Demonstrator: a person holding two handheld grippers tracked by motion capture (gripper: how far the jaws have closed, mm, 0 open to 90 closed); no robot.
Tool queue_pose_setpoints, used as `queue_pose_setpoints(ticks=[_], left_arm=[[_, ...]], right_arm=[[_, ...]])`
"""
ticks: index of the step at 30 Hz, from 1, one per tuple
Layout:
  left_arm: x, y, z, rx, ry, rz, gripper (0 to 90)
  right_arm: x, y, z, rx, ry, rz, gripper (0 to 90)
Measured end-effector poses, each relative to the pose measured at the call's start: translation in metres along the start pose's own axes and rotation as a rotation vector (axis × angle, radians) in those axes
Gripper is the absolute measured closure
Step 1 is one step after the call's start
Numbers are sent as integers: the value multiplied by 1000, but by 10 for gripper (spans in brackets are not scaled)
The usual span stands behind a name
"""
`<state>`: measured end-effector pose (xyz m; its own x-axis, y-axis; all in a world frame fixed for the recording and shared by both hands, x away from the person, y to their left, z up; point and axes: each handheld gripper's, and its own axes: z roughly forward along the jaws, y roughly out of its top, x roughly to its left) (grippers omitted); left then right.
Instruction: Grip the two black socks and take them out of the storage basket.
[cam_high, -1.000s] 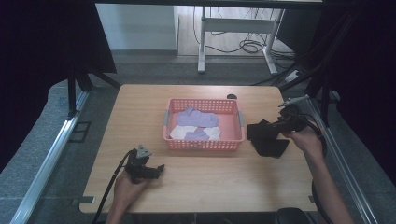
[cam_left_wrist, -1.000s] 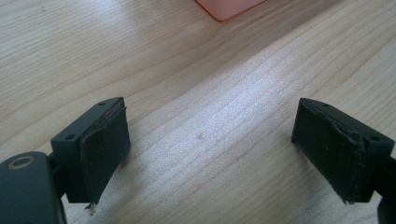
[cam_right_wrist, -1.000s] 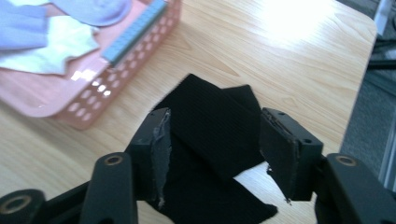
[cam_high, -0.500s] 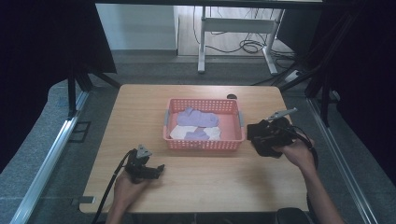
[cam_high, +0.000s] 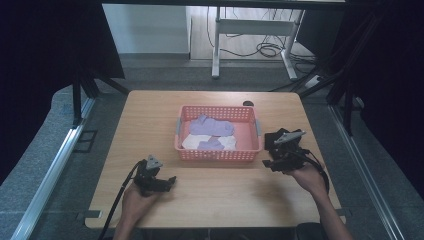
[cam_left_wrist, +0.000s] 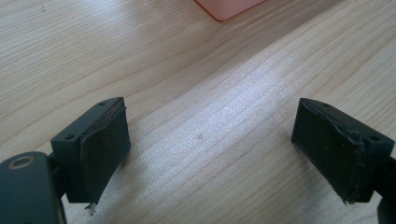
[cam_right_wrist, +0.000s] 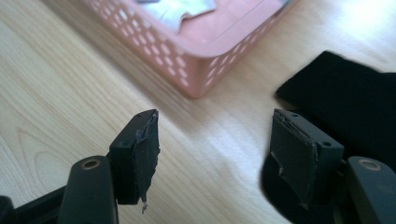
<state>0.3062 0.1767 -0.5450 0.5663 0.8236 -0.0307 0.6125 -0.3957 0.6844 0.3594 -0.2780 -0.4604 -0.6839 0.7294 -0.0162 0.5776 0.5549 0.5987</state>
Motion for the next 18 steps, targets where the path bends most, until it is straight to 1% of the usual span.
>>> queue_pose_setpoints(ticks=[3, 9, 15, 18], left_arm=[[0, 0, 0, -1, 0, 0, 108], [0, 0, 0, 0, 0, 0, 108], [0, 0, 0, -1, 0, 0, 109], [0, 0, 0, -1, 0, 1, 109]], right_arm=[[5, -5, 7, 3, 4, -9, 339], [15, -14, 18, 2, 22, 3, 336], [22, -20, 29, 13, 31, -7, 328], [25, -23, 35, 12, 43, -15, 318]])
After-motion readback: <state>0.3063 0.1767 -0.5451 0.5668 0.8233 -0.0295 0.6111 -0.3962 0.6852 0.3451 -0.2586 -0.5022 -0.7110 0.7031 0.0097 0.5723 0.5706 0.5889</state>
